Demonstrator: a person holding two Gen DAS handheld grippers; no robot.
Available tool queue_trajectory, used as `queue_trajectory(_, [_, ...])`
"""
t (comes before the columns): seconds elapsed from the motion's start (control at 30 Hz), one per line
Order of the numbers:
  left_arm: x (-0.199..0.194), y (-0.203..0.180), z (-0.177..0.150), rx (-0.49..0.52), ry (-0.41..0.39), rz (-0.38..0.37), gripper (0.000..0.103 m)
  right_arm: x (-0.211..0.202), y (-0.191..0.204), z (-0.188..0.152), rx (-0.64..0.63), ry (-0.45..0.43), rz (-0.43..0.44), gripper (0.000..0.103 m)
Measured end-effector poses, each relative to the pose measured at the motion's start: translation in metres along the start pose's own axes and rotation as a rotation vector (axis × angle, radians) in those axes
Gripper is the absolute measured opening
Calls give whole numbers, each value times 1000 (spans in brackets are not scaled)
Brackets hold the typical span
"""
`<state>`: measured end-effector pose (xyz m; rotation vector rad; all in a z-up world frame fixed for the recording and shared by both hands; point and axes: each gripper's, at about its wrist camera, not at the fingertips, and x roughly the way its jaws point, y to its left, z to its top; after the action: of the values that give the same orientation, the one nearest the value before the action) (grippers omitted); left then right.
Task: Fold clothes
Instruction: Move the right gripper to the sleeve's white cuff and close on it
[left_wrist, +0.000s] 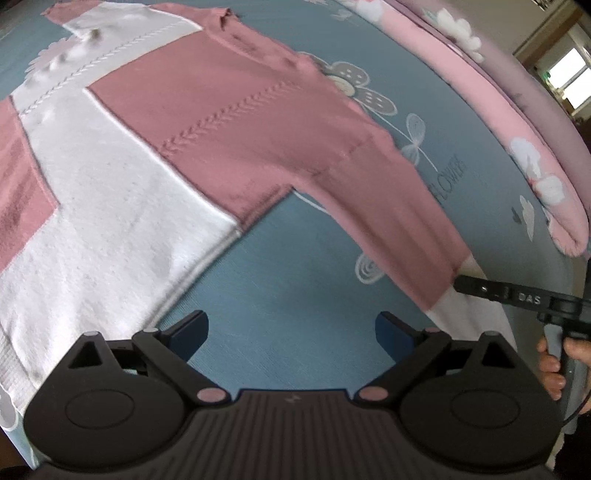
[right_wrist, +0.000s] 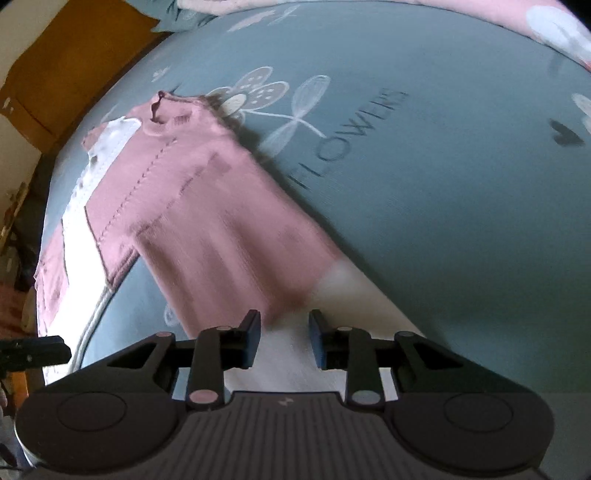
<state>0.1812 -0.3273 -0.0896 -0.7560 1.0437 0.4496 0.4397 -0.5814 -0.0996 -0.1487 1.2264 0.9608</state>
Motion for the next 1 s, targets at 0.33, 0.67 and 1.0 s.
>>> queue_trajectory(0.33, [7, -32, -7, 80, 28, -15, 96, -50, -39, -56, 62, -6, -30, 33])
queue_trajectory(0.67, [14, -48, -14, 131, 49, -20, 96, -50, -66, -36, 213, -128, 48, 19])
queue_trajectory(1.0, [28, -38, -12, 95, 85, -2, 96, -54, -78, -32, 172, -99, -6, 13])
